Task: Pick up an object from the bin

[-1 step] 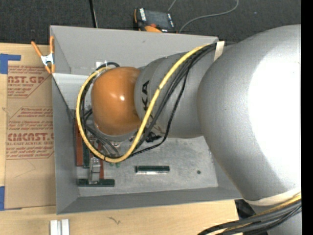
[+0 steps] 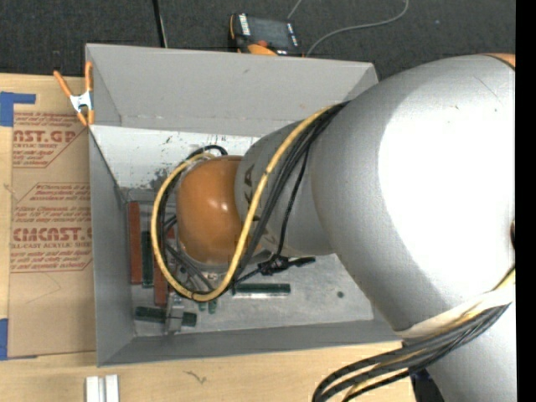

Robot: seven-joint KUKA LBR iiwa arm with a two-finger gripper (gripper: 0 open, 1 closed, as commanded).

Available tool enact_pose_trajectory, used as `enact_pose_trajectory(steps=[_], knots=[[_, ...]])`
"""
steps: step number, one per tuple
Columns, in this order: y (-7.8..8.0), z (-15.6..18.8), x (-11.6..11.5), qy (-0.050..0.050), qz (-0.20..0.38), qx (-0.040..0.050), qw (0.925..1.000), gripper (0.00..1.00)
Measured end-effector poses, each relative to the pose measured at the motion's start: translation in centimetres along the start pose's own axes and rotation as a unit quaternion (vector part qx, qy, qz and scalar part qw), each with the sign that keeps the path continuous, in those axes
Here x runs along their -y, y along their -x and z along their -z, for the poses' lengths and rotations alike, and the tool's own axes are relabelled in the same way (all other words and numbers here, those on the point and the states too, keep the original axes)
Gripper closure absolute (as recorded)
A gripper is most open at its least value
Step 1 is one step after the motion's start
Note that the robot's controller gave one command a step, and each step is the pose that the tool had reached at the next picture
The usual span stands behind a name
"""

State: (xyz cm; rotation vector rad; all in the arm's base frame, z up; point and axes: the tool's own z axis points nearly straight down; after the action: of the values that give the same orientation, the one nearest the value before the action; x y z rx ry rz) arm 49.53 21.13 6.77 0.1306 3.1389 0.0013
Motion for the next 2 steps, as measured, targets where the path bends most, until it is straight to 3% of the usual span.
enact_pose_trajectory(steps=[1, 2], knots=[[6.53, 0.20, 5.33, -0.002, 0.020, -0.0033, 0.9998, 0.00], [6.56, 0.51, 4.72, 0.002, 0.022, 0.0024, 0.9998, 1.00]])
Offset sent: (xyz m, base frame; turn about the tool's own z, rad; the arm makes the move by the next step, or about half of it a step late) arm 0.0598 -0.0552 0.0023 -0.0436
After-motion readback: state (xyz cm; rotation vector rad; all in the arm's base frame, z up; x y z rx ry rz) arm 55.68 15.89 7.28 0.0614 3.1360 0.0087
